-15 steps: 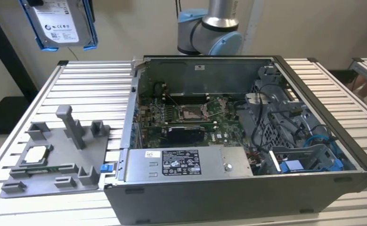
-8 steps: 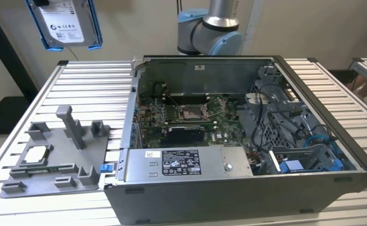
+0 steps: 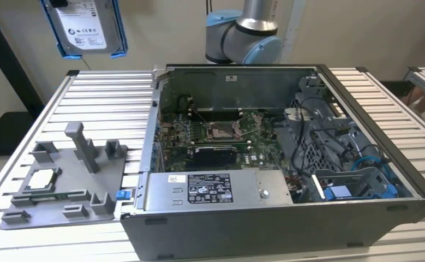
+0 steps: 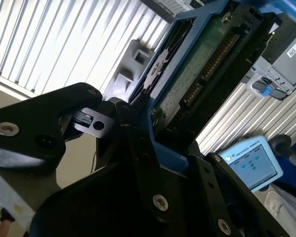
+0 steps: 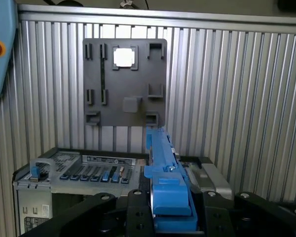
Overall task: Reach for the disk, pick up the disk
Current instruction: 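Pick up the disk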
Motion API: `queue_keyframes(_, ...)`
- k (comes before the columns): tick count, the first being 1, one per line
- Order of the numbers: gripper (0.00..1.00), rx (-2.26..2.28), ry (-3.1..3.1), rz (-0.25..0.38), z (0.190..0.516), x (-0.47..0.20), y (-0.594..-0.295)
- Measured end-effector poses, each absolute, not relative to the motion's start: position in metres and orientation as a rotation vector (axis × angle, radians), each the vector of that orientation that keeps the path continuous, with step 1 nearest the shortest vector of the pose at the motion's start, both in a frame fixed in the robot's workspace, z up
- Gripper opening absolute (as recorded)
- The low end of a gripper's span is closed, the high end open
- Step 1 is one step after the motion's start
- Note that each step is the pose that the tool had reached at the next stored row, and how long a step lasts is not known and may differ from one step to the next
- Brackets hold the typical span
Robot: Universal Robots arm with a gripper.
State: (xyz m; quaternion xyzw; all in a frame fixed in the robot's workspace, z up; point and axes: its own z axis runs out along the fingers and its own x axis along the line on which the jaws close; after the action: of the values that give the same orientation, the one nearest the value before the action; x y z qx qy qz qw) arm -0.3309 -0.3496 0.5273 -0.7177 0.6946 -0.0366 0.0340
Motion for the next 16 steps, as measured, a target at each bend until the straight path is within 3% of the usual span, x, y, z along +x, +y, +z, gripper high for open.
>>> queue_keyframes(16, 0.0, -2.207, 2.136, -0.113, 0.527, -0.295, -0.35)
